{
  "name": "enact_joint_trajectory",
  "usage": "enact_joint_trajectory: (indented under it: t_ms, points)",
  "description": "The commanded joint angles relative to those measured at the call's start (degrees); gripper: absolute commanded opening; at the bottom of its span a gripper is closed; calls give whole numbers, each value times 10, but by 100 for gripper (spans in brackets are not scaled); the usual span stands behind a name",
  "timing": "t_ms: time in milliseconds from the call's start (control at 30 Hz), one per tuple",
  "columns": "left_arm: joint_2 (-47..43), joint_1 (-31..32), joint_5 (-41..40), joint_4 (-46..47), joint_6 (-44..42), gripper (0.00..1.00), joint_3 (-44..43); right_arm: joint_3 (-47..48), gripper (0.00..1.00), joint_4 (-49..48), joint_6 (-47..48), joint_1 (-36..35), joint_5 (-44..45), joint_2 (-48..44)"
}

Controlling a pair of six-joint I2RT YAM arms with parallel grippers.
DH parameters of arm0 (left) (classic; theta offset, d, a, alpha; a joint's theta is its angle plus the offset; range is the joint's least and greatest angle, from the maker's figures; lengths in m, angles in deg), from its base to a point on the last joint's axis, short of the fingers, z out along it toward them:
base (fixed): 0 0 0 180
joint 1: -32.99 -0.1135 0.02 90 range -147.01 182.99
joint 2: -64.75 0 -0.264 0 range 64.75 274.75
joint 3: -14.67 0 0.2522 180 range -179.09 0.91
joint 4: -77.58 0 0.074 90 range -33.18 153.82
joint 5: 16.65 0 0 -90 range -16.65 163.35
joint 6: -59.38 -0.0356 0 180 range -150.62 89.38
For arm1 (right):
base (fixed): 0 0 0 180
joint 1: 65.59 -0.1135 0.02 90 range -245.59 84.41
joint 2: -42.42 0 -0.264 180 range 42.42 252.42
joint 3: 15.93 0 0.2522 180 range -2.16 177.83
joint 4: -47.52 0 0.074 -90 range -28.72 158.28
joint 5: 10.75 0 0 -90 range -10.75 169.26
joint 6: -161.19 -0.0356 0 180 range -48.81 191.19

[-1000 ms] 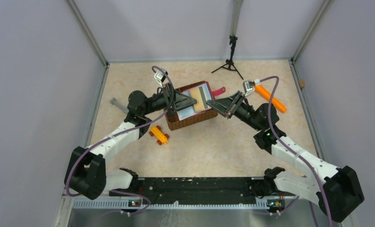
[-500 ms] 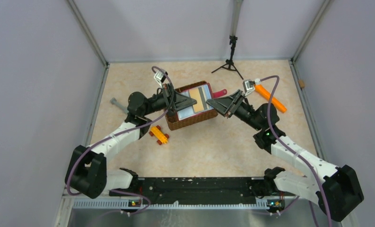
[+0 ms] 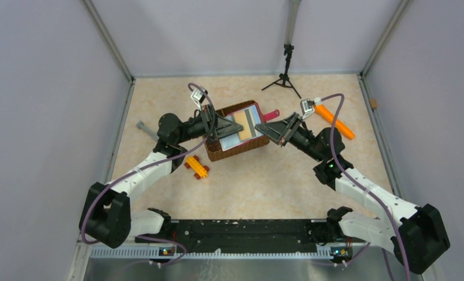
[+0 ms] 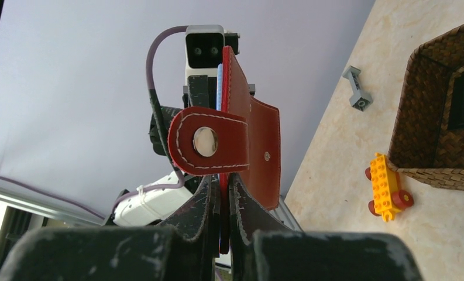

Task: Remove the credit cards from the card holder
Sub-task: Remove the credit card from the card holder.

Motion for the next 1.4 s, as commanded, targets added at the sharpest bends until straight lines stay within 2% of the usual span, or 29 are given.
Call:
enact_joint_trajectory:
  t_ms: [0, 200, 333, 467, 633, 733, 933, 1033, 1233, 1367]
  points:
    - [-23, 1, 9, 13, -10, 19, -4, 16, 0, -3, 17, 2, 7, -9]
    - [-18, 1, 15, 45, 9, 7, 3, 11, 0, -5, 12, 2, 8, -6]
    - [-21, 0, 15, 50, 11, 7, 7, 9, 0, -2, 11, 2, 13, -11]
    - [-24, -3, 16, 50, 11, 16, 10, 7, 0, 0, 8, 2, 18, -16]
    - [-27, -7, 17, 55, 16, 17, 14, 7, 0, 0, 6, 2, 17, -15]
    - [-23, -12, 18, 98, 40, 15, 23, 8, 0, 1, 5, 2, 16, -13]
    - [-10, -17, 28, 144, 69, 5, 28, 5, 0, -14, -5, 2, 9, -5]
    - [-12, -20, 27, 144, 69, 0, 28, 5, 0, -16, -6, 2, 8, -3]
    - [-22, -30, 30, 131, 62, 0, 30, 4, 0, -13, -6, 4, 14, -8]
    - [-37, -41, 37, 90, 40, 0, 35, 0, 0, -12, -6, 10, 22, -18]
